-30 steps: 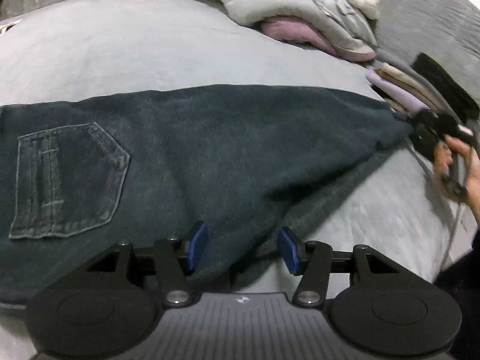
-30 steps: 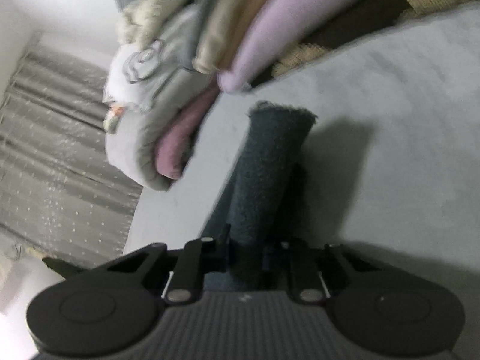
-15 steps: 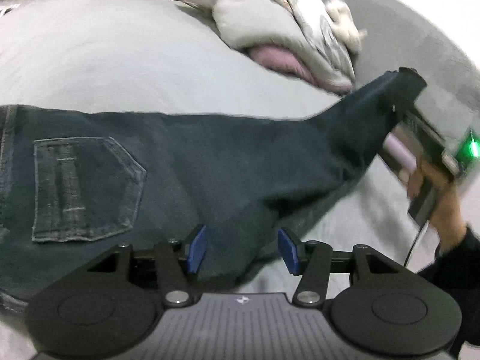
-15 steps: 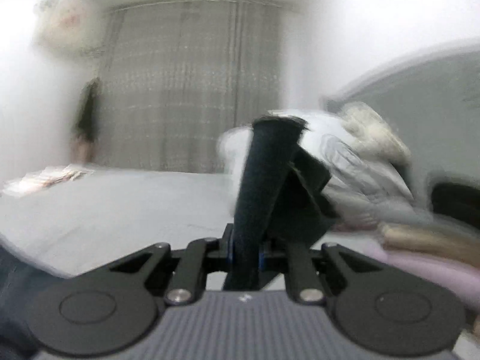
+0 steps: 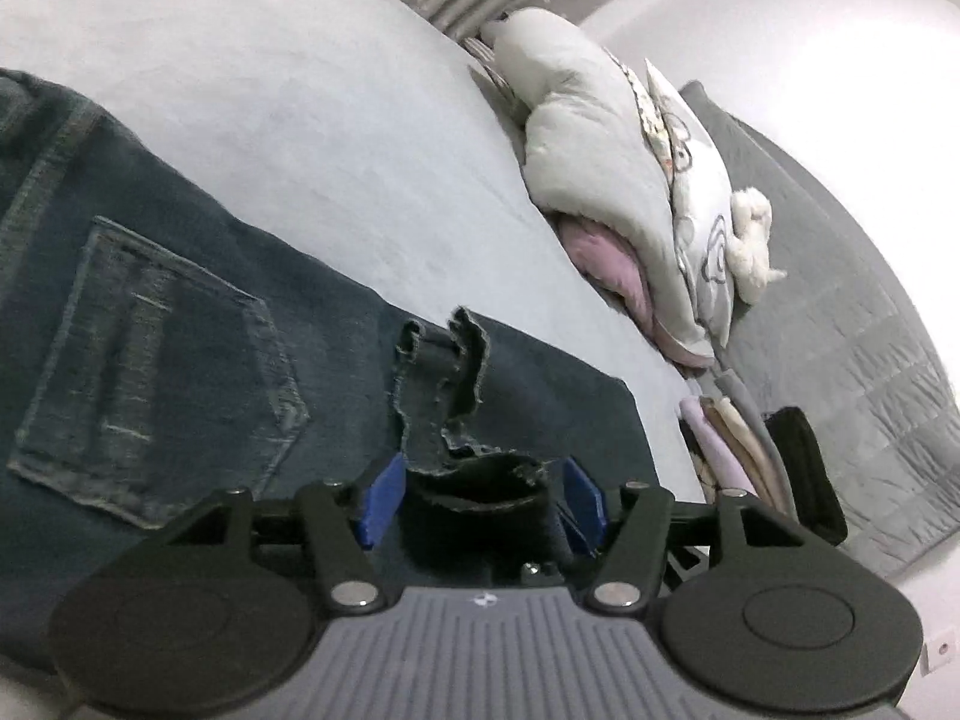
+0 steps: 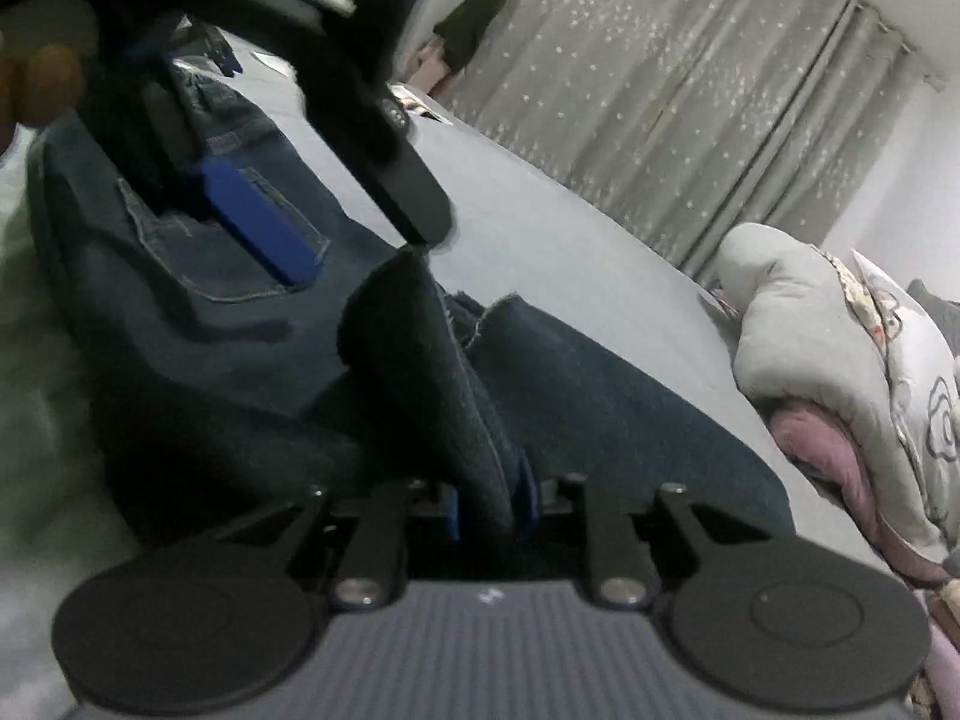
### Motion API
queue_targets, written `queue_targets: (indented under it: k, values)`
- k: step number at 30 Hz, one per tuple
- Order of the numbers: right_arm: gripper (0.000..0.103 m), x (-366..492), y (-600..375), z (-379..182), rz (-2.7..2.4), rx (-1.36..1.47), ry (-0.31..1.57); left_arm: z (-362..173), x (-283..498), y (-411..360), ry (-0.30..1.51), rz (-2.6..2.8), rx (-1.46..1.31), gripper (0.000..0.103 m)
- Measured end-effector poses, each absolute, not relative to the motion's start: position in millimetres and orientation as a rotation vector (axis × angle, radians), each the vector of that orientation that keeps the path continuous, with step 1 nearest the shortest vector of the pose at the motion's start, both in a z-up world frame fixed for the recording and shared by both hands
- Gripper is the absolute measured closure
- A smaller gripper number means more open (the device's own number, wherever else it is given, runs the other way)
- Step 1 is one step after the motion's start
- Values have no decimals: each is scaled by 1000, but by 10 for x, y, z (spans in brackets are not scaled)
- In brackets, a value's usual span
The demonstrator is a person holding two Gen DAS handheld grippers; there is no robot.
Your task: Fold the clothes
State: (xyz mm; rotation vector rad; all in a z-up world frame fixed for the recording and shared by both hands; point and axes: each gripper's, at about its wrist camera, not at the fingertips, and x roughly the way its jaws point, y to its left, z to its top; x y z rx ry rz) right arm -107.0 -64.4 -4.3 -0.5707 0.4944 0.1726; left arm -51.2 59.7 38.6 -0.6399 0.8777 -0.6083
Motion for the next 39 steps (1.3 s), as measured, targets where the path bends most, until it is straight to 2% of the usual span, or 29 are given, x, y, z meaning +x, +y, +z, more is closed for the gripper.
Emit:
queue_targets:
  k: [1, 3, 4, 5, 6, 7, 8, 13, 19, 23, 24, 25, 26, 27, 28, 30, 31, 32, 35, 39]
  values:
    - [80, -1074, -670, -18, 192, -561, 501, 408, -508, 547, 868, -610, -625, 46]
    - [68, -1103, -765, 65, 267, -533, 536, 439, -494, 520, 838, -601, -629, 44]
    - [55, -1117, -812, 107, 304, -519, 553, 455, -486, 508, 823, -596, -631, 42]
    - [47, -1124, -863, 145, 340, -494, 570, 456, -469, 493, 823, -602, -642, 39]
    - [44, -1113, -921, 177, 370, -445, 588, 456, -452, 479, 825, -609, -653, 38]
    - [31, -1102, -978, 208, 400, -396, 606, 453, -439, 427, 834, -608, -645, 38]
    - [24, -1091, -1036, 240, 430, -346, 623, 450, -427, 373, 843, -607, -635, 38]
    - [24, -984, -1374, 390, 557, -45, 708, 493, -295, 149, 833, -556, -574, 38]
    - [24, -935, -2156, 637, 332, 299, 618, 552, -124, -98, 801, -479, -488, 38]
    - [24, -882, -2847, 546, 118, 467, 644, 491, -2, -198, 802, -449, -448, 38]
    - [24, -878, -2931, 510, 104, 497, 659, 461, 22, -211, 806, -455, -453, 43]
    - [26, -878, -2993, 474, 87, 516, 676, 431, 47, -224, 811, -462, -458, 49]
    - [29, -882, -3068, 433, 67, 541, 690, 430, 49, -276, 794, -473, -421, 66]
    - [33, -885, -3154, 384, 46, 573, 691, 431, 51, -330, 776, -484, -381, 78]
    - [35, -875, -3201, 356, 38, 586, 688, 419, 60, -347, 775, -488, -380, 83]
    - [51, -923, -3292, 317, 42, 599, 683, 376, 84, -345, 783, -492, -404, 90]
    - [66, -942, -3304, 293, 50, 601, 688, 365, 90, -341, 784, -494, -411, 91]
    - [73, -948, -3241, 257, 71, 590, 708, 355, 95, -338, 784, -495, -417, 93]
    - [79, -1002, -3078, 225, 71, 477, 714, 415, 72, -271, 746, -535, -494, 96]
    - [81, -1195, -2811, 469, 102, 240, 674, 581, -4, -148, 683, -576, -558, 96]
